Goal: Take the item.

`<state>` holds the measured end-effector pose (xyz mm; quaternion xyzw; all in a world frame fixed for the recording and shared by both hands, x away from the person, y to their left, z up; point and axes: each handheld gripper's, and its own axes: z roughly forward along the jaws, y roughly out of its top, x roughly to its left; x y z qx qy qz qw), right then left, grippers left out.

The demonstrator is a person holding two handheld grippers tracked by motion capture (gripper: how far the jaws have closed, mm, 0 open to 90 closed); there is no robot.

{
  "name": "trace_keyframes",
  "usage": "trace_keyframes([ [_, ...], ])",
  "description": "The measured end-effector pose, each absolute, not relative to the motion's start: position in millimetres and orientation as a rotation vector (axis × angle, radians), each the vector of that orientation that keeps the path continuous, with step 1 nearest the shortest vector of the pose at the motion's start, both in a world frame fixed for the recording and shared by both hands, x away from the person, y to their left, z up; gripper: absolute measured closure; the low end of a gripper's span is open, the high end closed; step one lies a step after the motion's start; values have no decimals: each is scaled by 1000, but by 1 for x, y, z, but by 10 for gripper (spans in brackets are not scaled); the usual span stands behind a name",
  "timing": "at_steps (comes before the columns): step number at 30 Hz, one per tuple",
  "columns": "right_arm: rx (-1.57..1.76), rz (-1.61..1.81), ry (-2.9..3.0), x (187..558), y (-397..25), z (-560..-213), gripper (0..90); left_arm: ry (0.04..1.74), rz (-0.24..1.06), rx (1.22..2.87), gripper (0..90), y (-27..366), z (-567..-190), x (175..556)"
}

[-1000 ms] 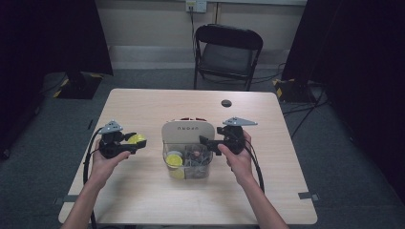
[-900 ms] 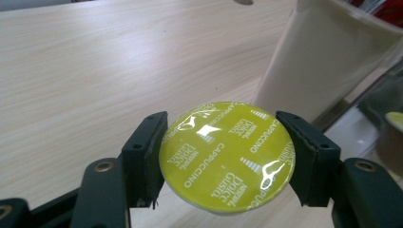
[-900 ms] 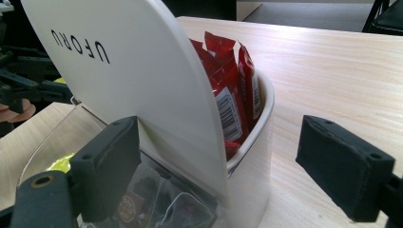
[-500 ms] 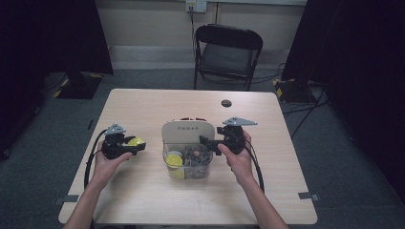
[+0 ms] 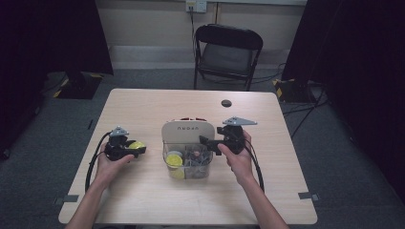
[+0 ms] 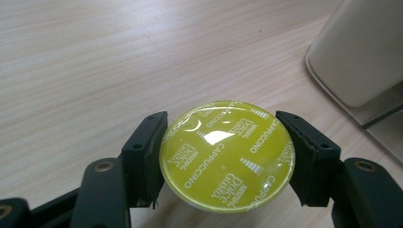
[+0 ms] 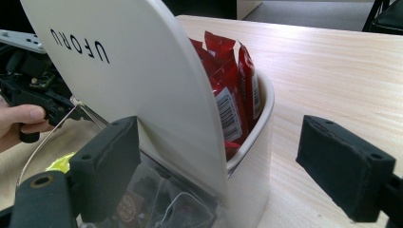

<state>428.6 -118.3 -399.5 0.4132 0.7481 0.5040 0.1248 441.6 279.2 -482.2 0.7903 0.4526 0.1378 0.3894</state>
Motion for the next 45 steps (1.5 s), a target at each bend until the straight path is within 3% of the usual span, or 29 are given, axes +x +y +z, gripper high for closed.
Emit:
trace_keyframes([
  [13,1204,1465,2180,428,-118,-399,139,1169,332,2010,374,278,-488,443],
  [28,1210,1473,2186,429,-118,-400,139,1182,317,1929,149,282,-476,433],
  [45,1206,1490,2186,427,-120,-396,150,1142,328,1967,177,286,-472,392],
])
